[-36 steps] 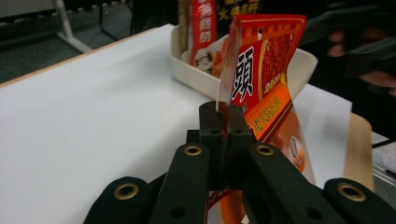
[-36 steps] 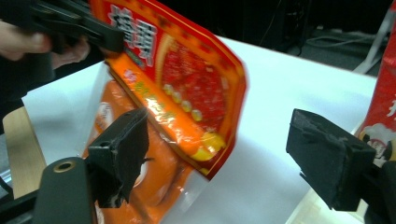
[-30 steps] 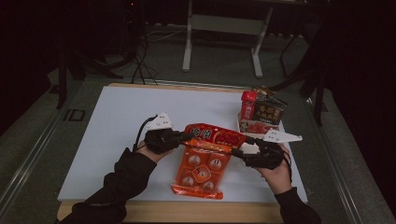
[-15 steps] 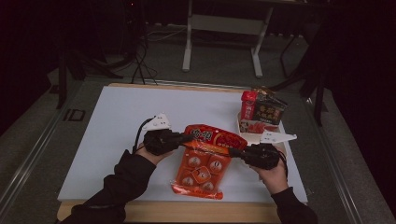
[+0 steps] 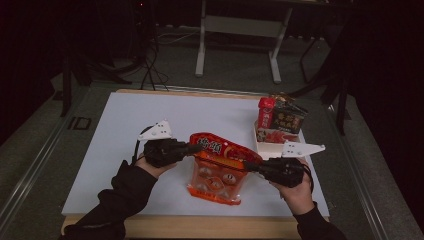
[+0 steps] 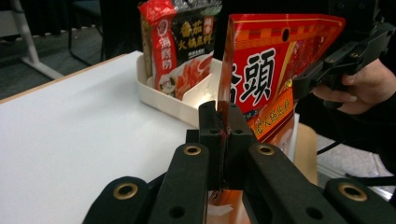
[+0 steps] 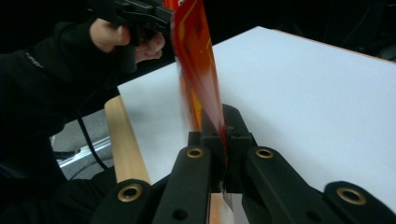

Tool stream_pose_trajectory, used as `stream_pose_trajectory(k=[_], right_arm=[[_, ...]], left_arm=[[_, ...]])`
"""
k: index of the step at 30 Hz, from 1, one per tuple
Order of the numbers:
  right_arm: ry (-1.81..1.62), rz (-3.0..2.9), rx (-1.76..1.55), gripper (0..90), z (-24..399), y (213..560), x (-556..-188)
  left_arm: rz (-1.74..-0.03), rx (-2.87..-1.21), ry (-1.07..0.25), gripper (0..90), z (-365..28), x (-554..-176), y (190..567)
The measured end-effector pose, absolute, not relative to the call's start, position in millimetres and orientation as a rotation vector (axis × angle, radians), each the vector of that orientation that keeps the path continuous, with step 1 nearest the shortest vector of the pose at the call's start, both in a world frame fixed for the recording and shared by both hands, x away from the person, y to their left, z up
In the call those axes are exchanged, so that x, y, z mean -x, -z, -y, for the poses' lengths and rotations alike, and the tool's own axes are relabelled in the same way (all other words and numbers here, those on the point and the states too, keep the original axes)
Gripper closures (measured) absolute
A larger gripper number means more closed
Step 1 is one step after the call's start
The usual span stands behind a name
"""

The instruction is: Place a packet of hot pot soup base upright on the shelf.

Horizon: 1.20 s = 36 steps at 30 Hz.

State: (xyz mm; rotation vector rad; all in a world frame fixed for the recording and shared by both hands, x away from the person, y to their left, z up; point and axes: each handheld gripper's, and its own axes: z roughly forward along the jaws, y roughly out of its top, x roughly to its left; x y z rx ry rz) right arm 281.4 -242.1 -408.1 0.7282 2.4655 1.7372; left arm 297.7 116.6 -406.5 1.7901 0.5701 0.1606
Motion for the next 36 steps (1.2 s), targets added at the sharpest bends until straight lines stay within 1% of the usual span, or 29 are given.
stream_pose_trajectory(k=[8,10,16,19,20,21,22,23,24,27,28,30,33,34,35,36], right_arm=[[-1.723,-2.429,-0.682,90.0,238.1,389.2,-279.3],[-1.717,-2.416,-0.673,90.0,238.6,384.8,-280.0],[-1.726,-2.387,-0.652,90.0,241.1,375.1,-281.4],[-1.751,-2.361,-0.662,90.0,244.7,368.9,-284.9],[-1.750,-2.360,-0.659,90.0,245.2,367.4,-285.5],[-1.744,-2.354,-0.657,90.0,245.3,366.0,-285.5],[-1.753,-2.355,-0.665,90.0,245.8,364.8,-285.8],[-1.752,-2.359,-0.664,90.0,246.2,363.5,-286.0],[-1.755,-2.349,-0.664,90.0,246.9,362.2,-285.6],[-1.767,-2.336,-0.658,90.0,249.3,357.7,-285.5],[-1.770,-2.334,-0.658,90.0,249.8,356.4,-285.7],[-1.774,-2.324,-0.648,90.0,250.9,352.2,-286.2],[-1.784,-2.310,-0.644,90.0,252.9,344.9,-287.6],[-1.781,-2.303,-0.638,90.0,253.5,342.4,-288.1],[-1.783,-2.297,-0.637,90.0,254.4,340.0,-288.6],[-1.785,-2.294,-0.633,90.0,255.4,337.6,-289.3]], left_arm=[[-0.546,-1.749,-0.158,88.7,-122.5,-297.3,402.3],[-0.539,-1.732,-0.139,87.2,-123.6,-298.2,403.3],[-0.500,-1.732,-0.144,82.5,-122.5,-294.9,402.9],[-0.510,-1.723,-0.144,78.2,-121.6,-294.2,401.5],[-0.516,-1.716,-0.146,75.8,-121.9,-294.4,401.2],[-0.524,-1.711,-0.153,70.6,-122.4,-294.5,401.2],[-0.528,-1.709,-0.154,70.1,-123.1,-294.8,401.4],[-0.534,-1.706,-0.148,66.2,-123.7,-295.0,401.9],[-0.537,-1.711,-0.152,58.2,-124.0,-294.8,402.3],[-0.548,-1.721,-0.157,45.2,-124.4,-293.8,405.1],[-0.549,-1.719,-0.156,42.5,-124.3,-293.3,406.0],[-0.543,-1.714,-0.143,34.0,-123.6,-292.1,408.0],[-0.522,-1.732,-0.139,17.8,-121.1,-289.4,411.3],[-0.519,-1.743,-0.156,13.6,-119.8,-287.9,412.2],[-0.521,-1.735,-0.165,13.3,-118.8,-286.2,413.5],[-0.515,-1.721,-0.164,9.9,-118.7,-285.3,415.3]])
